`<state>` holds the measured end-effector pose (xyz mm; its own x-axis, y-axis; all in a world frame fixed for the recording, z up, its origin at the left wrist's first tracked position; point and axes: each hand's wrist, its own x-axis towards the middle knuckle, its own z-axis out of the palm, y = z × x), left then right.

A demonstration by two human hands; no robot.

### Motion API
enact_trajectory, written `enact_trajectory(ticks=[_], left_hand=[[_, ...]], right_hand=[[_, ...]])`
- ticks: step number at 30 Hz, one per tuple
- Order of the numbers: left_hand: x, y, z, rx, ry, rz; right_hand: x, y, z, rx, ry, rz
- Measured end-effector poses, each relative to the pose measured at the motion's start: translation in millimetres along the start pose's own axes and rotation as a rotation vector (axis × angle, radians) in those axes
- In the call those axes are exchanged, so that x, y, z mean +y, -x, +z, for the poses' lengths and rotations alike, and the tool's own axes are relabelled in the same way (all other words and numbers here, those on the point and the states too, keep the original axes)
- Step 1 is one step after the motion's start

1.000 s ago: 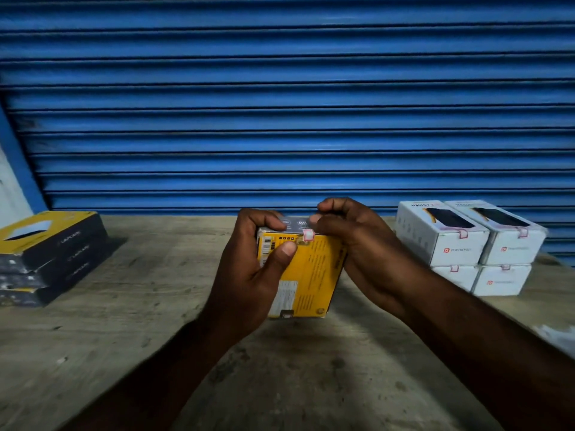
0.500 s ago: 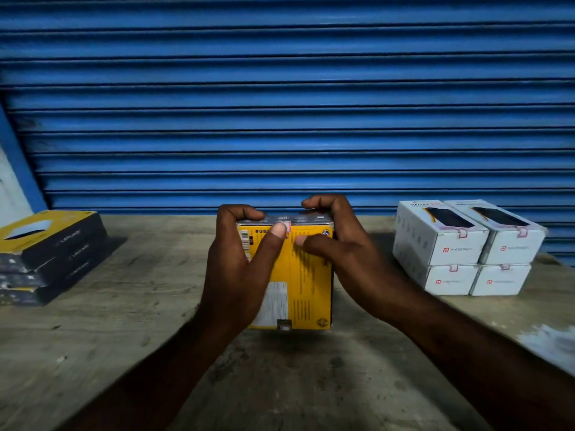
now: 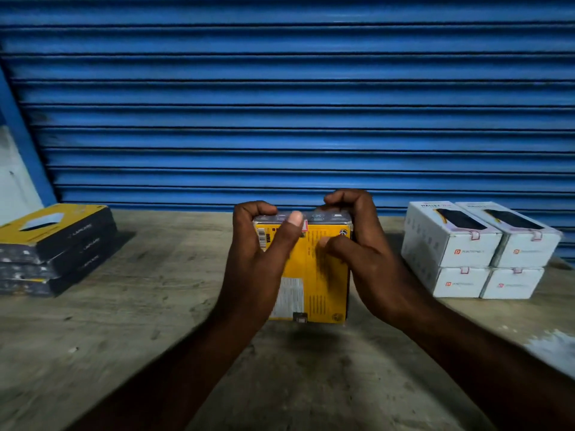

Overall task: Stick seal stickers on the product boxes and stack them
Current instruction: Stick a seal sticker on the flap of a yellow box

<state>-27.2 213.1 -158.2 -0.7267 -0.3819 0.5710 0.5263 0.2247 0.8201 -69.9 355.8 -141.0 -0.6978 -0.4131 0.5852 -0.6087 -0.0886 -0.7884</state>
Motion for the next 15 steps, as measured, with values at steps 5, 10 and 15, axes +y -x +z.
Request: enact_trajectory(ticks=[5, 10, 15], left_hand=[[8, 4, 10, 0.032, 0.187, -0.126], [9, 5, 8, 0.041, 0.357, -0.172], [7, 6, 3, 0.015, 0.403, -0.053]], right_hand=[[-4, 3, 4, 0.074, -0.096, -0.115], [-9, 4, 8, 0.100, -0.151, -0.053], [-11, 1, 11, 0.140, -0.119, 0.113]])
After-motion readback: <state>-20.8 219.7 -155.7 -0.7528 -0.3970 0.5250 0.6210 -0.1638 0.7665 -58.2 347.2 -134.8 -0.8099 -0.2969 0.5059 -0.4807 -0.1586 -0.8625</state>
